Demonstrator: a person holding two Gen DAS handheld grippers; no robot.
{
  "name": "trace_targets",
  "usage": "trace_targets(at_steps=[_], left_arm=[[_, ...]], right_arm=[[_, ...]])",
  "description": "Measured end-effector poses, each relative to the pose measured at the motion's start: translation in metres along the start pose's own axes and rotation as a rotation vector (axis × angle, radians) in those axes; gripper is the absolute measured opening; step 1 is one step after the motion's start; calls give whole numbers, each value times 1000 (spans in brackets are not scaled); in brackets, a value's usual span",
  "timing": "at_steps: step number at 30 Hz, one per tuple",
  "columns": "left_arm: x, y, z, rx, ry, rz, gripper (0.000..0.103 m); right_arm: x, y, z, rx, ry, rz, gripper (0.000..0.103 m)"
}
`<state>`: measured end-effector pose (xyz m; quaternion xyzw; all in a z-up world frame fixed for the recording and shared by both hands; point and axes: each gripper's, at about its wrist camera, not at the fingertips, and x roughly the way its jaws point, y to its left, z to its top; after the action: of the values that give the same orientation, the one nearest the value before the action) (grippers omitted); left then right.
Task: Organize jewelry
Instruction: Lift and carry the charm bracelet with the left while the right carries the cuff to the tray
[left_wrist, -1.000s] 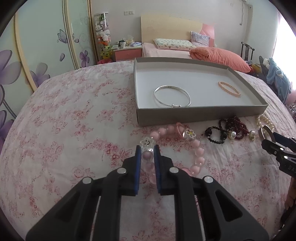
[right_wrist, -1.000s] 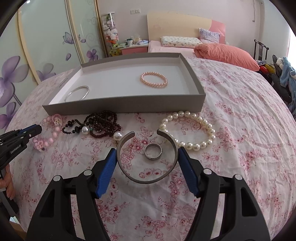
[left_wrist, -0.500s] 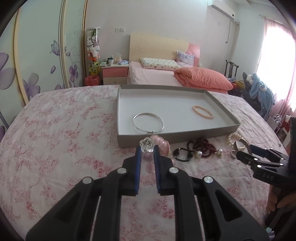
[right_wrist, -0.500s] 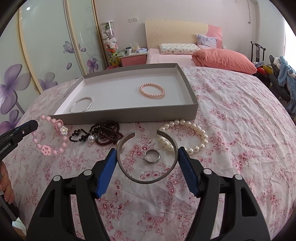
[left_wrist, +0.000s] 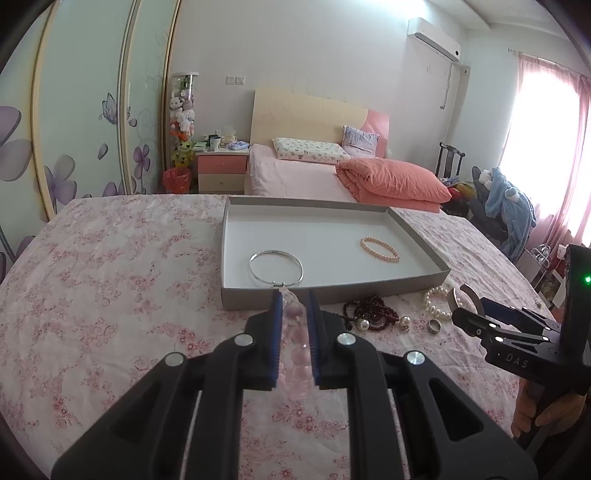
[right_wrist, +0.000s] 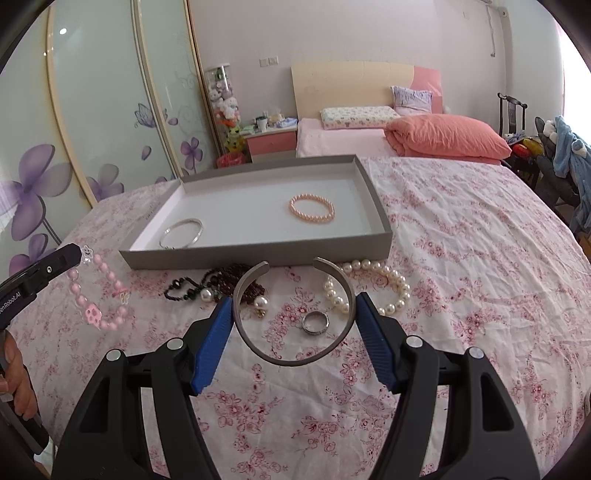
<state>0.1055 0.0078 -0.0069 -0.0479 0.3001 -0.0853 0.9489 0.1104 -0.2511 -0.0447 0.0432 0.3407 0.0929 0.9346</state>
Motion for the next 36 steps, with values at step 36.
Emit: trace_targets(at_steps=[36], left_arm=[[-33, -50, 19, 133, -215, 158, 14]], right_arm=[[-67, 19, 29, -14, -369, -57, 67]])
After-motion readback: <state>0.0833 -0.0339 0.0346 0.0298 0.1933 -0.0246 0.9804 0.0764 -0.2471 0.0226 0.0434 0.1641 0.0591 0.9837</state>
